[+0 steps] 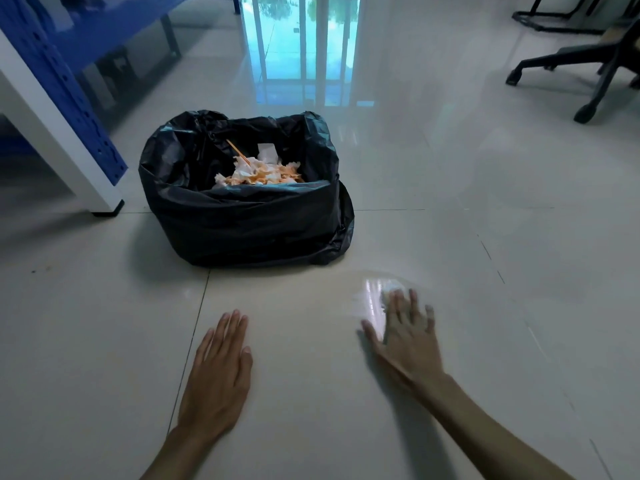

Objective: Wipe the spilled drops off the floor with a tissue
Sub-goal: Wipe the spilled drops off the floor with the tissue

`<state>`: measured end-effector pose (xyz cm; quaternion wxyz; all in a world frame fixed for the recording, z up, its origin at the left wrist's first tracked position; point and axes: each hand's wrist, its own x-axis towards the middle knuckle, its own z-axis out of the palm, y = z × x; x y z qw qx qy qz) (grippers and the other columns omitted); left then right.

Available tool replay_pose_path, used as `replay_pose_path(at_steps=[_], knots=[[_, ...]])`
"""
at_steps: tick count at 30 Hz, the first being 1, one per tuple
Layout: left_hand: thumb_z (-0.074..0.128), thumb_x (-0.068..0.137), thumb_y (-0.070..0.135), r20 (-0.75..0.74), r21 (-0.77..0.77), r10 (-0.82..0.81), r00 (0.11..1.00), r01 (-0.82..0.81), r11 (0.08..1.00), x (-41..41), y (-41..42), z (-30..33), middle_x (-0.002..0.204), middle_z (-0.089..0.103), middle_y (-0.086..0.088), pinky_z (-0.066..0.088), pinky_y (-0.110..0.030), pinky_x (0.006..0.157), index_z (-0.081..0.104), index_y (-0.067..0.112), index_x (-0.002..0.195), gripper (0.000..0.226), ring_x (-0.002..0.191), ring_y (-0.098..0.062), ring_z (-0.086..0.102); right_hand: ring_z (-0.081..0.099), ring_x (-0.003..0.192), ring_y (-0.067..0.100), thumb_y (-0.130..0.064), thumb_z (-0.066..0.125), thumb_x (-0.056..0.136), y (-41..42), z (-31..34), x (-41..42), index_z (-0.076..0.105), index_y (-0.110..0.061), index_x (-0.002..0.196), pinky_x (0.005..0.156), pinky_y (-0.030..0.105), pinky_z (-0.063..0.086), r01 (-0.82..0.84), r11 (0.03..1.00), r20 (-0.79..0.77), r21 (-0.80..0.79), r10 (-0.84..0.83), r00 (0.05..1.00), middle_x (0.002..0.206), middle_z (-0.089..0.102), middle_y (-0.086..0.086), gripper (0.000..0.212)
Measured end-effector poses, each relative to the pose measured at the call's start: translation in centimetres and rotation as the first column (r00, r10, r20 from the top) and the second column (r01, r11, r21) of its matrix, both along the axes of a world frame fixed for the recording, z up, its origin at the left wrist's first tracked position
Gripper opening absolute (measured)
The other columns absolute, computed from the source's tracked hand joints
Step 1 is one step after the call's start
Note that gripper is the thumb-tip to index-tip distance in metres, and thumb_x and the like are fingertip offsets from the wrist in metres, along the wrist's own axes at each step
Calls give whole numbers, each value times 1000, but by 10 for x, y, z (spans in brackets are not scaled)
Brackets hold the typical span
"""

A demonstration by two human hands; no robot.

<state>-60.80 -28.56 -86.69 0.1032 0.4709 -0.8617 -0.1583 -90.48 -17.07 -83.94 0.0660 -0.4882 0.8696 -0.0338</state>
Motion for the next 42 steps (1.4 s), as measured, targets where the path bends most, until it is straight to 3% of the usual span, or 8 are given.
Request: replay_pose_path(at_steps=[7, 12, 16, 22, 29, 33, 38, 42], knots=[[5, 100, 41, -114, 40, -22, 993, 27, 999, 3, -5, -3, 165, 12, 8, 7, -34, 124, 15, 23, 156, 59, 151, 0, 3, 11, 151, 31, -58, 33, 98, -62, -21, 150, 25, -4, 151, 117, 49, 4, -465, 870, 67, -165, 480, 874, 159, 28, 17, 76], [0, 99, 46, -128, 43, -3, 992, 8, 999, 5, -5, -3, 165, 12, 9, 3, -28, 123, 16, 23, 156, 63, 150, 2, 3, 11, 151, 31, -63, 24, 98, -29, -19, 138, 32, -8, 153, 117, 50, 2, -517, 847, 0, -128, 521, 854, 161, 28, 12, 77], [2, 99, 44, -111, 52, 9, 994, -3, 999, 4, -3, 0, 165, 11, 11, 1, -26, 123, 14, 25, 156, 61, 150, 4, 1, 23, 149, 31, -62, 25, 99, 11, -13, 74, 45, -11, 147, 117, 51, 11, -414, 908, -40, -64, 412, 910, 154, 44, 7, 73], [2, 97, 48, -69, 62, -13, 998, 17, 998, 0, 5, 2, 166, 3, 10, -1, -29, 124, 6, 23, 156, 64, 150, 3, -6, 20, 150, 30, -62, 3, 94, 89, -2, -29, 42, -17, 150, 117, 50, 9, 106, 994, -50, 11, -106, 993, 156, 40, 2, 81], [12, 96, 51, 8, 65, -8, 1000, 7, 998, 19, -16, 12, 164, 4, 13, 6, -24, 122, 10, 23, 157, 67, 150, -4, 4, 51, 130, 39, -38, 39, 95, 16, 8, -22, 70, -14, 111, 105, 53, 33, 234, 948, 31, -215, -233, 972, 120, 68, 22, 42], [12, 98, 50, -48, 51, 18, 999, -15, 999, 27, -15, 9, 161, -5, 27, -1, -22, 123, 5, 36, 155, 59, 147, 6, -14, 55, 127, 35, -45, 52, 96, -54, 11, 38, 75, -18, 100, 105, 49, 36, 96, 964, 100, -247, -73, 992, 108, 73, 19, 35], [17, 101, 36, -99, 27, -13, 995, 15, 1000, 27, -21, 13, 161, 8, 21, -3, -16, 120, 16, 29, 155, 54, 146, 13, -1, 58, 120, 39, -32, 60, 91, -102, -7, 139, 71, -9, 111, 101, 48, 45, -249, 904, 85, -347, 295, 952, 119, 68, 22, 32], [15, 102, 32, -140, 45, -49, 989, 56, 997, 32, -24, 7, 162, 14, 16, 2, -21, 122, 21, 23, 154, 53, 148, 6, 10, 34, 144, 33, -41, 34, 102, -90, -17, 188, 42, 1, 145, 119, 51, 24, -490, 831, 136, -262, 535, 834, 150, 44, 22, 61]])
